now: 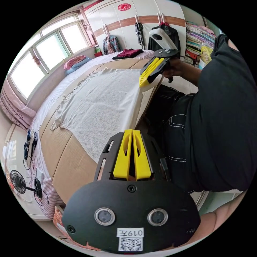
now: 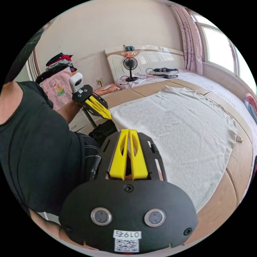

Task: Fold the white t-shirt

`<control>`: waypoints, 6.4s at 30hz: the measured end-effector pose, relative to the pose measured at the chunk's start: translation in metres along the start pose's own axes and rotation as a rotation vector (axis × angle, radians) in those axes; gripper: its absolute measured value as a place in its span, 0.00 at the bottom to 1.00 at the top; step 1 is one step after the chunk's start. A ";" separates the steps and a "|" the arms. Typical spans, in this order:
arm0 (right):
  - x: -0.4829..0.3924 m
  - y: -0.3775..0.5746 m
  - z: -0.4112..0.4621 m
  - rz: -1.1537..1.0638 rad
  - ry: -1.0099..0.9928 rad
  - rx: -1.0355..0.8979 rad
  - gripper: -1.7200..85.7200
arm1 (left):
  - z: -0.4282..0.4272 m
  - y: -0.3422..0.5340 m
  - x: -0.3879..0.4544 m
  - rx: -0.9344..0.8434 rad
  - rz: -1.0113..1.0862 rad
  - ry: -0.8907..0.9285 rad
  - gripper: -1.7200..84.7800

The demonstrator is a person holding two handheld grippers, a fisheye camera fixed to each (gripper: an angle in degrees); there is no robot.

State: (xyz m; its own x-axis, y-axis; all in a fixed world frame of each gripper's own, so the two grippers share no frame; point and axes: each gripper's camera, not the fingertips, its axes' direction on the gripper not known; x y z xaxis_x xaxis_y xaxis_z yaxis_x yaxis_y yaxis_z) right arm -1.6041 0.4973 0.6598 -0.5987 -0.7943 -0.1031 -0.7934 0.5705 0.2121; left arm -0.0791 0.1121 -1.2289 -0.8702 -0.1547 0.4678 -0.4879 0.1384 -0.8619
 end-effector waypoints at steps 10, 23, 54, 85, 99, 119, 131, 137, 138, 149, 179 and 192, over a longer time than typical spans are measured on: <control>0.098 -0.050 0.023 0.254 0.049 -0.081 0.02 | 0.005 -0.030 -0.017 0.104 -0.068 0.050 0.03; -0.007 -0.014 0.082 -0.162 0.217 -0.043 0.07 | -0.006 -0.005 -0.013 -0.033 -0.061 -0.084 0.03; -0.010 0.014 0.248 -0.283 0.159 -0.145 0.08 | -0.081 0.083 -0.111 0.205 -0.658 -0.041 0.04; -0.080 0.046 0.287 -0.352 0.296 -0.176 0.01 | -0.063 0.059 -0.090 0.063 -0.625 -0.184 0.04; -0.138 0.017 0.275 -0.411 0.303 -0.172 0.01 | -0.044 0.034 -0.078 0.020 -0.616 -0.225 0.04; -0.069 0.090 0.019 0.263 0.496 -0.125 0.12 | -0.028 -0.021 -0.070 0.018 -0.467 -0.217 0.04; -0.088 0.034 0.032 0.231 0.621 -0.286 0.01 | 0.070 -0.173 0.004 0.082 0.027 0.113 0.03; -0.096 0.011 0.010 0.312 0.642 -0.172 0.01 | 0.106 -0.224 0.041 0.079 0.139 0.035 0.03; -0.097 0.009 0.013 0.330 0.663 -0.197 0.02 | 0.113 -0.232 0.045 0.070 0.146 0.022 0.03; -0.162 0.002 -0.012 0.322 0.678 -0.086 0.03 | 0.146 -0.262 0.047 0.021 0.166 0.047 0.03; -0.247 0.023 0.061 -0.045 0.467 -0.268 0.01 | 0.181 -0.289 0.026 0.072 0.110 0.158 0.03; -0.253 0.043 0.081 -0.053 0.543 -0.273 0.03 | 0.198 -0.295 0.025 0.068 0.131 0.162 0.03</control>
State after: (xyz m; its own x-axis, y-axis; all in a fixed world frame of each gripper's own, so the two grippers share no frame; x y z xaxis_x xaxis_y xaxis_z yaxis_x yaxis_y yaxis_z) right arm -1.4957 0.7399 0.6162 -0.3609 -0.8539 0.3749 -0.7209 0.5105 0.4687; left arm 0.0566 -0.1263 -1.0016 -0.9283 0.0203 0.3713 -0.3687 0.0800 -0.9261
